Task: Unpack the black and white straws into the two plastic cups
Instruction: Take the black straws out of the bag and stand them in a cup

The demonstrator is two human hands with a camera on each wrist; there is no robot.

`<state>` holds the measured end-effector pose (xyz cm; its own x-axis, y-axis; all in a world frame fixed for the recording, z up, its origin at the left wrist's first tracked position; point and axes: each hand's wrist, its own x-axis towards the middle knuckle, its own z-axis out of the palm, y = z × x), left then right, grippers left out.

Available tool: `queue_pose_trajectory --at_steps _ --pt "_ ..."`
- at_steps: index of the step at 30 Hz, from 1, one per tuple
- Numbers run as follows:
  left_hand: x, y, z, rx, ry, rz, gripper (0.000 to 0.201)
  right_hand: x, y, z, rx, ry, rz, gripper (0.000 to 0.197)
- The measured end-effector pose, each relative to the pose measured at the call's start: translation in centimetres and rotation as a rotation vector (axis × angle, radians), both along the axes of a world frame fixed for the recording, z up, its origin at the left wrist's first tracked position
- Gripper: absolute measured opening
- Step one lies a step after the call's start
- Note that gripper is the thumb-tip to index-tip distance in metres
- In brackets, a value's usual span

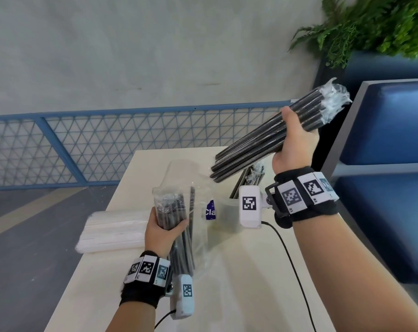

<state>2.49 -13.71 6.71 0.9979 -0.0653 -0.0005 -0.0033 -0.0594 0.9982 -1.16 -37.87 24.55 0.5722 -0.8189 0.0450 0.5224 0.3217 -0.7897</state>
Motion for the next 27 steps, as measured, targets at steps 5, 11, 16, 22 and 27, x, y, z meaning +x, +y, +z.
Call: queue_pose_trajectory --at_steps 5,11,16,22,27 --pt "0.4 -0.1 -0.3 0.047 -0.017 0.026 0.048 0.0 0.4 -0.7 -0.028 0.020 -0.093 0.025" --pt "1.0 0.7 -0.6 0.017 0.020 0.095 0.047 0.5 -0.5 -1.3 -0.058 0.003 -0.234 0.038" --pt "0.9 -0.2 0.0 -0.034 0.027 0.051 0.056 1.8 1.3 -3.8 -0.349 0.215 -0.017 0.039" --pt "0.4 -1.4 0.3 -0.045 0.052 0.015 0.062 2.4 2.1 -7.9 -0.638 0.472 0.140 0.055" --pt "0.5 -1.1 -0.2 -0.039 0.076 0.033 0.064 2.3 1.6 -7.7 -0.847 0.318 0.078 0.078"
